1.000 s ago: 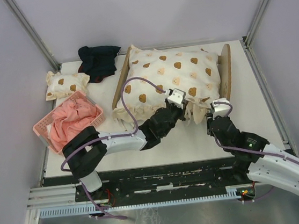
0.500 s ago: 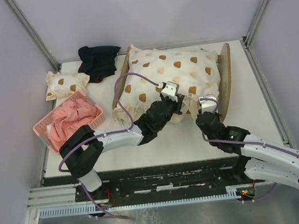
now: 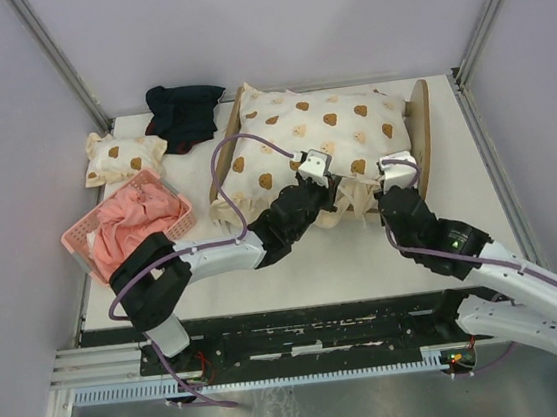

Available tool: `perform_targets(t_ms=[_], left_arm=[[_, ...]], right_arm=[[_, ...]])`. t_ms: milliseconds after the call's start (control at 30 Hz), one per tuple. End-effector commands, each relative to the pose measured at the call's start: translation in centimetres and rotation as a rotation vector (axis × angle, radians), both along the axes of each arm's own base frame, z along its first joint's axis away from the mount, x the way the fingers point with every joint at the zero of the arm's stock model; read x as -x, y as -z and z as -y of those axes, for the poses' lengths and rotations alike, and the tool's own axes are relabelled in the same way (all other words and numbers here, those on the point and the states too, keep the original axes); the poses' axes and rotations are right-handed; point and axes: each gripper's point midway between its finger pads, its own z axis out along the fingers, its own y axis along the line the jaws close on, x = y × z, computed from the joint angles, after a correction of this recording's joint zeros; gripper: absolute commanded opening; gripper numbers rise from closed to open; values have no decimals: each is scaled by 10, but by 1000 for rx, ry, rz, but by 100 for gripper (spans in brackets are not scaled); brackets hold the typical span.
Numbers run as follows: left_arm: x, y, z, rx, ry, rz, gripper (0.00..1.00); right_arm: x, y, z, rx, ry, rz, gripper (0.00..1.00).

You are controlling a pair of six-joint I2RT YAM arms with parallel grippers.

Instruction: Set up the pet bed

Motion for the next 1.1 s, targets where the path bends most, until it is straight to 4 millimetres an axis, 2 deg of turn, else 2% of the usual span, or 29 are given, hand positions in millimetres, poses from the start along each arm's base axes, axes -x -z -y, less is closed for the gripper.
perform_targets(t_ms=[0,233,400,500,667,867,1067], left_arm=[[-9,-15,1,55,-28,16,3],[-13,2,-4,23,-46,0,3],[-15,14,-6,14,-54,-18,3],[-17,21,-7,7,-58,-29,3],[-18,31,-9,-2,-62,-46,3],[-20,33,-12,-1,-67,-51,3],[-20,31,-16,4,-70,-47,3]], right_arm=[[-3,-32,20,148,32,27,2],[-15,-64,27,319,42,60,3],[-20,-77,24,351,17,87,19],[-24,-75,20,395,-18,98,16],[-31,-80,28,516,4,92,11],[-37,-98,33,555,43,108,18],[-38,-101,37,577,36,101,21]])
